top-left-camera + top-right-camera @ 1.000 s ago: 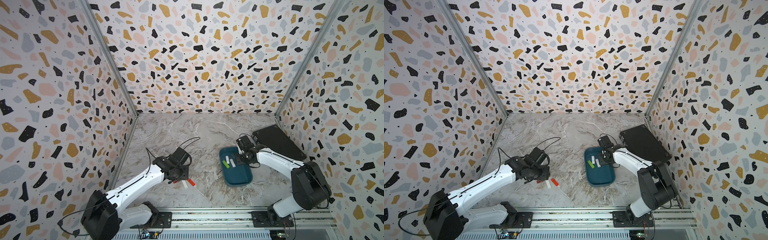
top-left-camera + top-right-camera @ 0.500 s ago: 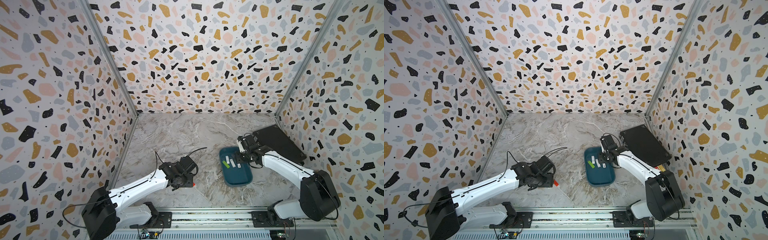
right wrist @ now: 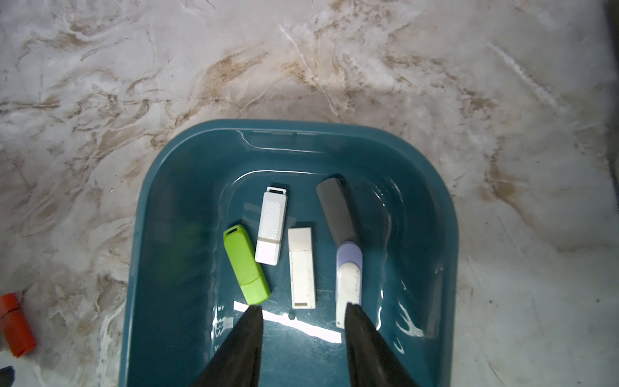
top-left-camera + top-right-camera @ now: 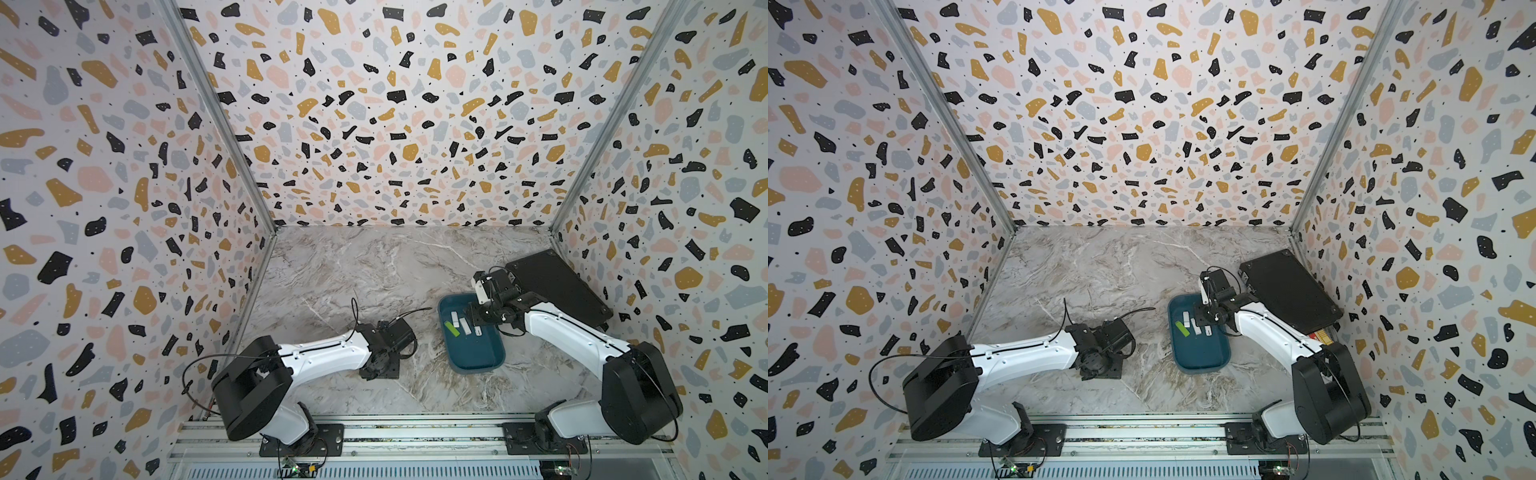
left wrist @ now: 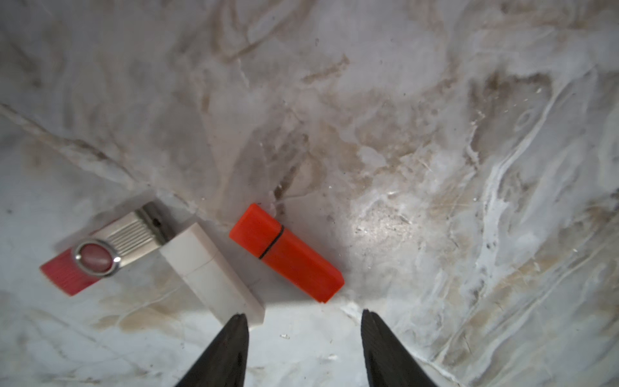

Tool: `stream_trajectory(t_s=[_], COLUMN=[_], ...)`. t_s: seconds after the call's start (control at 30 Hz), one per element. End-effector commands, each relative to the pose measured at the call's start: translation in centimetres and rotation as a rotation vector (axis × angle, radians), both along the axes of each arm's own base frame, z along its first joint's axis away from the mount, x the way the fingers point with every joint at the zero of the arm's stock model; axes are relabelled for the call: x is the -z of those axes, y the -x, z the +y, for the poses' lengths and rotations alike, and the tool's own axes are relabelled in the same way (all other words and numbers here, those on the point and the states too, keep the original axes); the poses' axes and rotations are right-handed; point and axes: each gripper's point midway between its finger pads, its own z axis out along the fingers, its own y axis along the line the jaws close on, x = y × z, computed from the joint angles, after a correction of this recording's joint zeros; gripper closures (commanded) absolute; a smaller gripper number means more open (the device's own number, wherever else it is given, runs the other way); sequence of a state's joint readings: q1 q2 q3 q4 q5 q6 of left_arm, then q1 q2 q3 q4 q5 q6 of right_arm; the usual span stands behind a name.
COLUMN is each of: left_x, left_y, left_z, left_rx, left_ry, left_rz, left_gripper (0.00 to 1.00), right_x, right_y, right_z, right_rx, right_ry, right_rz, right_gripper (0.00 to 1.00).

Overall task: Put the usb flash drive into the storage box
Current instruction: Pick up the USB flash from the center of the board.

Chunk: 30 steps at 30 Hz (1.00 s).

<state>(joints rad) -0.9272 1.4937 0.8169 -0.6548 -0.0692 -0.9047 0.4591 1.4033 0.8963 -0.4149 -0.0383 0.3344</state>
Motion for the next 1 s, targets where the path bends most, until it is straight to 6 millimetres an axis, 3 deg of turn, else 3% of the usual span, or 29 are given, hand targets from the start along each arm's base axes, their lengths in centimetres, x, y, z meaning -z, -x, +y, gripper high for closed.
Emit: stream_trajectory(t_s=[0.0,0.4,0.77,0.97], left_x=[-0.1,2.1,1.7,1.5], left_y=[-1.0,-1.7,-3.0,-3.4], left_z=[-1.1,-0.9,-0.2,-0.1], left_rx=[-0.003,0.015,0.015,0.013], left_ry=[0.015,-0.066,-0.156,-0.181], left_rz=[-0.030,-0.021,-0.062,-0.071], left_gripper=[0.44,0.47,0.54,0.45], right_x=[0.0,0.6,0.9,0.9], right_y=[0.4,0.5,0.5,0.6], right_z=[0.0,0.3,0.4,0.6], right_rx=[-0.010,-0.016,-0.019,-0.022], right_ry=[-0.007,-0.011,-0.017,-0.020], right_rz=[0.005,0.026,0.037,0.040], right_gripper=[0.55,0.54,0.55,0.55])
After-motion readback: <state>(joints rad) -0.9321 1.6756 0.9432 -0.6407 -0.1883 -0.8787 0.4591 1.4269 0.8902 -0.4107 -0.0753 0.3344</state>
